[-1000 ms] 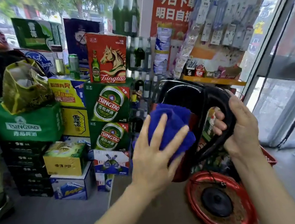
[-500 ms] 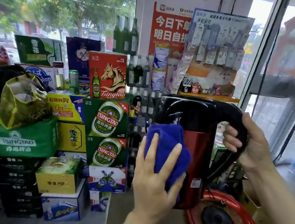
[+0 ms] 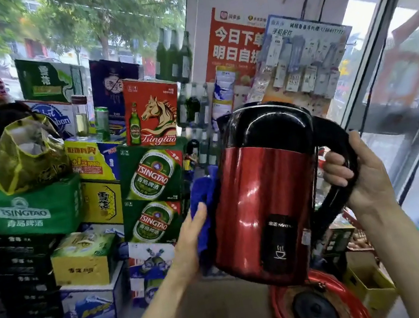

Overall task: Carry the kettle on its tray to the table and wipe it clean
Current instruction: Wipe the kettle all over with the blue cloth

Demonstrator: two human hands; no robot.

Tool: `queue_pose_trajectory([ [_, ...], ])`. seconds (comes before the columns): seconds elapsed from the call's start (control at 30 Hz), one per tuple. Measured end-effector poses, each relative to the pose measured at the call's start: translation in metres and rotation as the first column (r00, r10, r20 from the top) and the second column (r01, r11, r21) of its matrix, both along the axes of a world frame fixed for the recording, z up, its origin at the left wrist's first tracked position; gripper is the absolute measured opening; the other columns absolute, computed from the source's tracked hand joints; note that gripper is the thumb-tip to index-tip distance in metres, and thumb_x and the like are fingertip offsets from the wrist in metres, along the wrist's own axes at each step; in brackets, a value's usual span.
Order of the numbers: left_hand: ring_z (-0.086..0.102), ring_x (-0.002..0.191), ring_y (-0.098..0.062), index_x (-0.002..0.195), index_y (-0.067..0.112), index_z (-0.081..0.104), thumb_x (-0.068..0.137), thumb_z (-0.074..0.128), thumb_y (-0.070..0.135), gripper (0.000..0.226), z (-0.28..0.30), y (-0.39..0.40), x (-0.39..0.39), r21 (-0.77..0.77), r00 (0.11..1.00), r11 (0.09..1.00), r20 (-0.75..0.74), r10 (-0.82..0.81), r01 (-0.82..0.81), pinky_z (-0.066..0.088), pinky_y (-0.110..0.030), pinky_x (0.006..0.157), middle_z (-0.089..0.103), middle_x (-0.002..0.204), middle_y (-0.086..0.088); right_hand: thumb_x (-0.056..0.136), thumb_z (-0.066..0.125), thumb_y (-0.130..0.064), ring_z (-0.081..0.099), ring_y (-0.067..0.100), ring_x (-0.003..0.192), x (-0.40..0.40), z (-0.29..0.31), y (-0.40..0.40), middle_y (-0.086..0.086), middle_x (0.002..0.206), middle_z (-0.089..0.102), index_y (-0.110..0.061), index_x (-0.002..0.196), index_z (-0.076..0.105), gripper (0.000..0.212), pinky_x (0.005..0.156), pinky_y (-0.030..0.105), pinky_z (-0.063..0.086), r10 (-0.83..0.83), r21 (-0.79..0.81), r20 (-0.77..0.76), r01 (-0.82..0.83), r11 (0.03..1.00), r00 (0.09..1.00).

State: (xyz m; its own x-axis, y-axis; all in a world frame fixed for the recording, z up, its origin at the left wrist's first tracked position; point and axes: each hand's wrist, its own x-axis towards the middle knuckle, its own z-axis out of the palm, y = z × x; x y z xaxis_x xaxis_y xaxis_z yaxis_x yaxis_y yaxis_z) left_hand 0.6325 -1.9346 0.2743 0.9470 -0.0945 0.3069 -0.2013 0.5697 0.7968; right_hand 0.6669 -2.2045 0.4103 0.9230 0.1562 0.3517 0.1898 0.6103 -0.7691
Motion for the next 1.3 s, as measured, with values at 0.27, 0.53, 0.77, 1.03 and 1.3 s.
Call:
queue_pose_trajectory([
  [0.27, 0.072, 0.061, -0.021, 0.085, 0.014, 0.073, 0.085, 0.058, 0.061, 0.05, 0.055, -0.008, 0.048, -0.193, 0.977, 0.98, -0.192, -0.092, 0.054, 0.059, -0.03, 0.058, 0.074, 0.071, -0.004, 0.091, 0.052, -0.043, 0.039, 0.002, 0.03, 0.005, 0.02, 0.045, -0.005, 0.053, 0.044, -0.009, 0.095, 0.07, 0.039, 0.028, 0.011, 0.032, 0.243, 0.131, -0.019, -0.239, 0.962, 0.97],
  [0.53, 0.059, 0.064, -0.018, 0.087, 0.013, 0.054, 0.067, 0.081, 0.046, 0.047, 0.033, -0.052, 0.026, -0.582, 0.979, 0.797, -0.01, -0.205, 0.161, 0.053, -0.031, 0.064, 0.062, 0.073, -0.009, 0.044, 0.099, -0.028, 0.039, 0.003, 0.033, 0.037, 0.031, 0.037, -0.003, 0.053, 0.044, -0.013, 0.118, 0.047, 0.092, 0.029, 0.017, 0.034, 0.161, 0.267, -0.01, -0.153, 0.952, 0.987],
  [0.77, 0.069, 0.107, -0.035, 0.122, 0.014, 0.071, 0.099, 0.042, 0.046, 0.049, 0.035, -0.043, -0.005, -0.725, 0.952, 0.685, -0.251, -0.174, -0.066, 0.053, -0.051, 0.097, 0.071, 0.122, -0.015, 0.054, 0.088, -0.044, 0.037, 0.004, 0.033, 0.034, 0.025, 0.034, -0.003, 0.054, 0.046, -0.009, 0.108, 0.051, 0.075, 0.029, 0.018, 0.032, -0.171, 0.265, -0.042, 0.176, 0.948, 0.984],
  [1.03, 0.057, 0.129, -0.022, 0.143, 0.029, 0.049, 0.1, 0.049, 0.047, 0.047, 0.066, -0.04, -0.022, -0.5, 0.76, 0.605, -0.193, 0.621, -0.62, 0.041, -0.051, 0.113, 0.058, 0.142, -0.003, 0.1, 0.054, -0.031, 0.034, 0.01, 0.036, -0.008, 0.029, 0.072, 0.003, 0.053, 0.042, -0.017, 0.08, 0.059, 0.025, 0.035, 0.018, 0.03, -0.519, 0.186, 0.025, 0.506, 0.842, 0.855],
  [1.3, 0.007, 0.149, -0.052, 0.145, 0.024, 0.041, 0.1, 0.054, 0.028, 0.047, 0.041, -0.063, -0.023, 0.075, 0.063, 0.022, 0.61, 0.79, -0.997, 0.021, -0.061, 0.12, 0.012, 0.159, -0.02, 0.099, 0.055, -0.032, 0.034, 0.014, 0.04, -0.034, 0.037, 0.102, 0.005, 0.057, 0.043, -0.014, 0.096, 0.065, 0.021, 0.04, 0.023, 0.032, -0.492, 0.24, 0.014, 0.475, 0.847, 0.87],
])
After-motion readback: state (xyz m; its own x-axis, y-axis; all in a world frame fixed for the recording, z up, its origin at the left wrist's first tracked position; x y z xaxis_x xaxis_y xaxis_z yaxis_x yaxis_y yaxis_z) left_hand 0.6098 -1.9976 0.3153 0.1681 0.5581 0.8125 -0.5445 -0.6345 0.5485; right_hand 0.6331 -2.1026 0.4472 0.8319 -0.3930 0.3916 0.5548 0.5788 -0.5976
